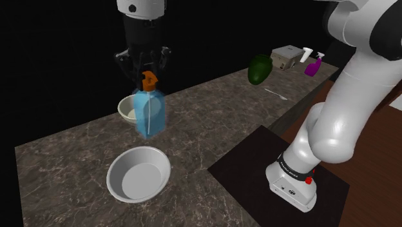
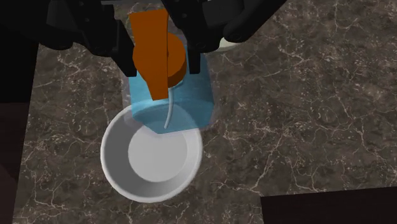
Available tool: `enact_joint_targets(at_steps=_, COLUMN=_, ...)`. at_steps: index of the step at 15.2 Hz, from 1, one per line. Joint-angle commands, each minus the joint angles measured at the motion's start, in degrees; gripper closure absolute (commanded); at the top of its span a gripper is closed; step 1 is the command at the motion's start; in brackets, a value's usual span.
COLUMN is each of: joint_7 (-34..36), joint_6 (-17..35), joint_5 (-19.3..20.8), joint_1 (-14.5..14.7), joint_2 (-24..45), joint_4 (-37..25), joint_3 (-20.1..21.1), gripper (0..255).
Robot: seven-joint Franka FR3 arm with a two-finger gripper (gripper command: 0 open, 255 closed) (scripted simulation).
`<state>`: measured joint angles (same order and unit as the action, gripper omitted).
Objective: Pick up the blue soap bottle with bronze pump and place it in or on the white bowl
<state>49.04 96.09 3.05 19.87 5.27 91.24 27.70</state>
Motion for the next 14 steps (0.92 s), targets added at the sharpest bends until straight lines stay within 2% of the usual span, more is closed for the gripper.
enact_joint_targets(at_steps=1, joint_7=3.29, joint_6=-1.77, joint_5=1.48, joint_1=1.99, joint_2=2.83, joint_4=-4.19, joint_3=1.32, gripper=255)
enact_joint_targets(at_steps=5, joint_7=9.41, joint_6=-5.77, joint_5=5.28, joint_1=7.06, joint_2=9.83, joint_4=-14.07, joint_3=3.31, gripper=255)
enact_joint_targets(at_steps=14, joint_7=9.26, joint_6=1.82, joint_5=4.53, joint_1=6.03, joint_2=8.32, joint_4=-5.14, joint_3=3.01, gripper=255)
